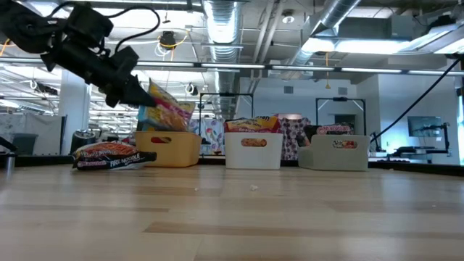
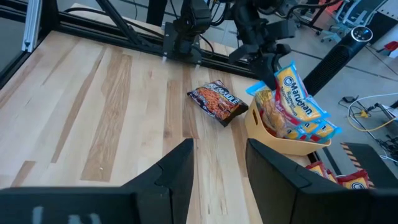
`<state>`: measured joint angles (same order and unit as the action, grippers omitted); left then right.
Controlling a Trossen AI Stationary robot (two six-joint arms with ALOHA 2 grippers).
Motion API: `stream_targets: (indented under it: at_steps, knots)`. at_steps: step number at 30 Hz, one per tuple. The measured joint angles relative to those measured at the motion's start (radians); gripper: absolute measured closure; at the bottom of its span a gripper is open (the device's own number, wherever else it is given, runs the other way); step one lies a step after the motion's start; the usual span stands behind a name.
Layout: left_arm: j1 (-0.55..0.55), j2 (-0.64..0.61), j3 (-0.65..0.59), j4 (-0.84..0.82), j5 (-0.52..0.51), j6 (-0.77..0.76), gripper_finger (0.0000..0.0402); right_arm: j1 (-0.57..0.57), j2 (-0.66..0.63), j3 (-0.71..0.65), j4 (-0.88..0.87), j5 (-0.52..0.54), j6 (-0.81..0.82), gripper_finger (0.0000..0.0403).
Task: Sort Maruchan noodles
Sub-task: Put the blue noodle pack into the orange bin
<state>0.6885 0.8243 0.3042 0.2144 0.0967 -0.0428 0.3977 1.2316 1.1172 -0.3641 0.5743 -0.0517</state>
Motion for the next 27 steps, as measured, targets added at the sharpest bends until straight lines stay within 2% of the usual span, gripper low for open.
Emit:
stream_targets:
  at_steps: [7, 15, 27]
  knots:
    - [0.016, 0.084, 0.0, 0.028, -0.003, 0.001, 0.0401, 0.0, 0.0, 0.0, -0.001, 0.0, 0.0, 0.0235]
    - [0.015, 0.15, 0.002, 0.056, -0.068, 0.006, 0.0394, 0.0, 0.0, 0.0, -0.002, -0.001, 0.001, 0.0235]
    - [0.015, 0.136, 0.001, 0.07, -0.113, -0.06, 0.0287, 0.0, 0.0, 0.0, -0.005, -0.003, 0.042, 0.0235]
